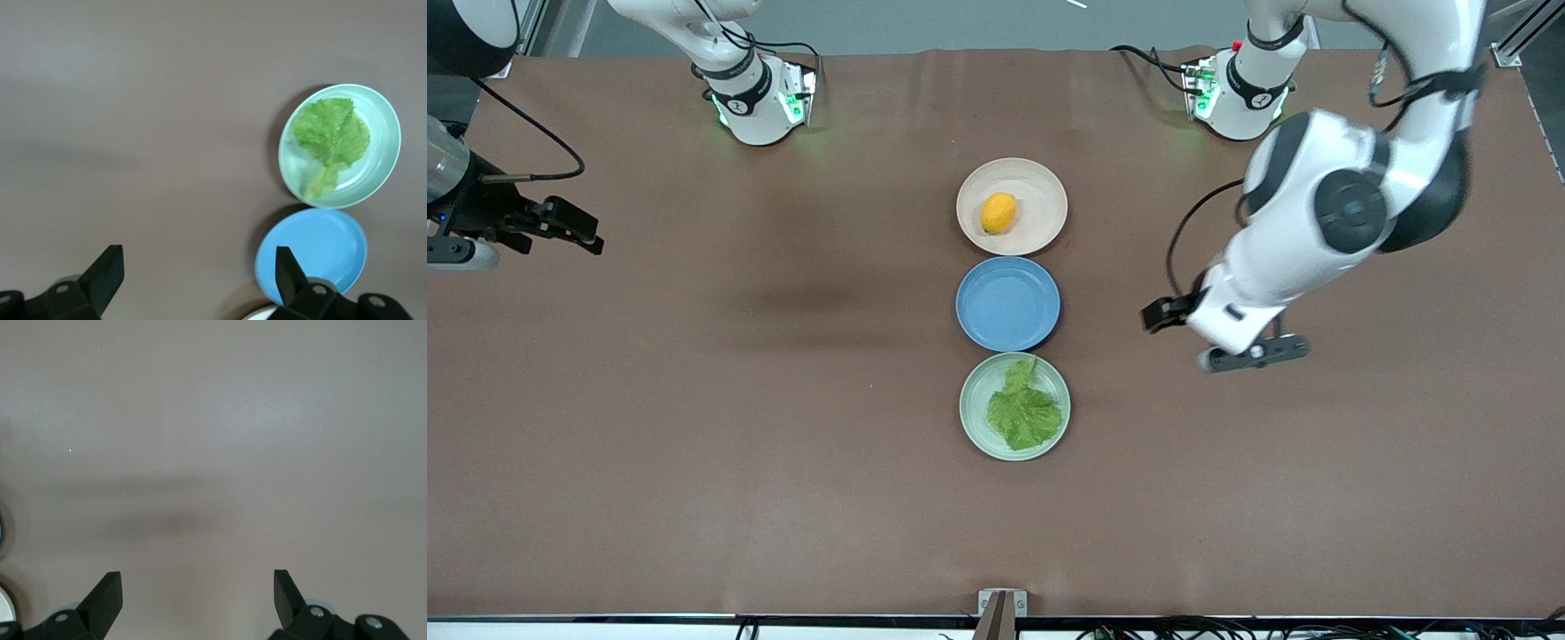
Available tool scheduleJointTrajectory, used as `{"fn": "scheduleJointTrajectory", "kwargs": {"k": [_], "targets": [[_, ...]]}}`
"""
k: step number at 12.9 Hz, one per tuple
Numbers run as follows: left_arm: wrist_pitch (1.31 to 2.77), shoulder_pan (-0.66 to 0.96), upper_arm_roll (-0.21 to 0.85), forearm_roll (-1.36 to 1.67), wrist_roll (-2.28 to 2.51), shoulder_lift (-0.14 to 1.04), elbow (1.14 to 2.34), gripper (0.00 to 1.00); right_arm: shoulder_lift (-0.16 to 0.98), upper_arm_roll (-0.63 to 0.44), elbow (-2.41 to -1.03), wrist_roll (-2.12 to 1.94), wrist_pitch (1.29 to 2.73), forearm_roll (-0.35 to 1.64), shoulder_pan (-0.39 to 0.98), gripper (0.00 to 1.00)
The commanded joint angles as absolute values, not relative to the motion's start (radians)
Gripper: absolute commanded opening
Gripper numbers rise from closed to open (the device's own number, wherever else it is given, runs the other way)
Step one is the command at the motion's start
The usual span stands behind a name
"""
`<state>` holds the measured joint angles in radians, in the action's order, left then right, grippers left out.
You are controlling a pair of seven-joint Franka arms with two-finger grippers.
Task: Pick lemon and lettuce from plates
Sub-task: 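Reach the left gripper to the lettuce while the right gripper moves out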
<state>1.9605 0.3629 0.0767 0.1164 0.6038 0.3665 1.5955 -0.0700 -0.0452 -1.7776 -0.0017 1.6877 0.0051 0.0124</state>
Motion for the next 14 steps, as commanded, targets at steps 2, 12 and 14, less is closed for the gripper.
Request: {"fn": "scheduleJointTrajectory", "kwargs": {"k": [2, 12, 14], "targets": [[2.152, 0.452, 0.069, 0.112, 0.841, 0.507, 1.569, 1.00, 0.001, -0.040, -1.733, -0.005, 1.674, -0.012, 0.026, 1.00], [2.675, 0.572, 0.061, 0.083, 1.290, 0.794, 1.523, 1.00, -0.041, -0.031, -1.908, 0.742, 1.707, 0.169, 0.395, 1.00], [2.678, 0.580, 0.058, 0.081, 1.295, 0.833, 1.487, 1.00, -0.054, -0.031, -1.972, 0.892, 1.802, 0.170, 0.515, 1.00]]}}
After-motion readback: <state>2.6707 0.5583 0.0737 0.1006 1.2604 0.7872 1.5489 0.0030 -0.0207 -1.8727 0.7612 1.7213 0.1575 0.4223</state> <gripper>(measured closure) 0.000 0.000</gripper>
